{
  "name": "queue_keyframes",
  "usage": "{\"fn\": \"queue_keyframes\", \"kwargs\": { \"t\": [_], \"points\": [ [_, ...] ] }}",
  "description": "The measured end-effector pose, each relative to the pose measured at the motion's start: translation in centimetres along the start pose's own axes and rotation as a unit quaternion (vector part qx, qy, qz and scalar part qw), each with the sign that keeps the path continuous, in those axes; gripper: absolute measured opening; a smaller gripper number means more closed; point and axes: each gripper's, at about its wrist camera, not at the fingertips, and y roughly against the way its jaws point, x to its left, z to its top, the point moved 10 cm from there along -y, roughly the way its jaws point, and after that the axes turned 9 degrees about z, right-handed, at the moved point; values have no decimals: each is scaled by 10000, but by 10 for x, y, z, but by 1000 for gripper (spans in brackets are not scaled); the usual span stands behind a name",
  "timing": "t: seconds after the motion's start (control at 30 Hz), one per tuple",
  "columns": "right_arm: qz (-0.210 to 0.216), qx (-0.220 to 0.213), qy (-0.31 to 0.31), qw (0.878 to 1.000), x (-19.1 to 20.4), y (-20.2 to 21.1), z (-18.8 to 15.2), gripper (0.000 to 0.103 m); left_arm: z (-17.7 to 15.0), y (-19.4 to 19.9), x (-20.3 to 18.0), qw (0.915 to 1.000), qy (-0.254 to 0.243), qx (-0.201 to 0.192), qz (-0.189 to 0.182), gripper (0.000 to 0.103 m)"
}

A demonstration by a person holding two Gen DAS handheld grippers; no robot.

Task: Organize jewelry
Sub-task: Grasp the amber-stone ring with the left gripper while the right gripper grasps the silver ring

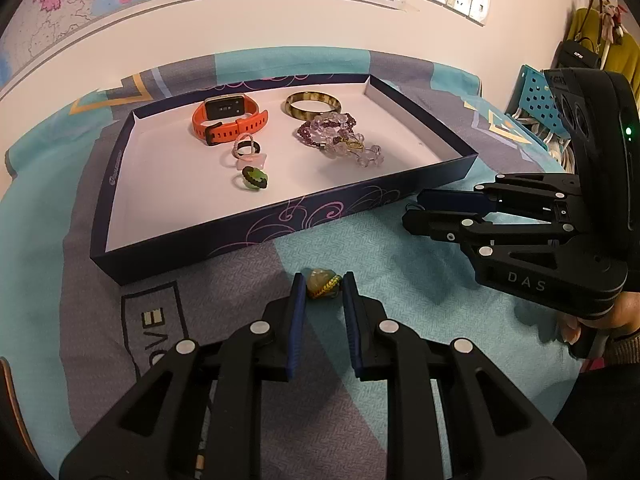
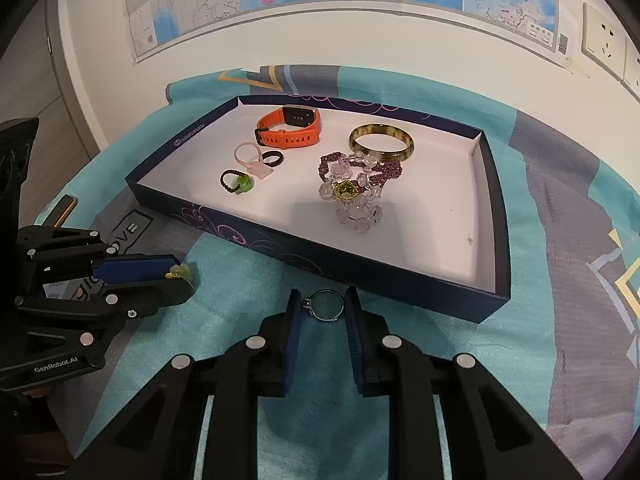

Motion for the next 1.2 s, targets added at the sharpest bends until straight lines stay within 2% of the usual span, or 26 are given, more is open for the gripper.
{"fn": "queue_keyframes", "kwargs": {
  "t": [0.6,1.2],
  "points": [
    [440,-348,-193,9982,7,23,1,20,4,12,5,9998,109,-164,14,19],
    [566,-582,-237,9964,9,39,9,20,15,33,5,9990,129,-425,3,19]
  ]
}}
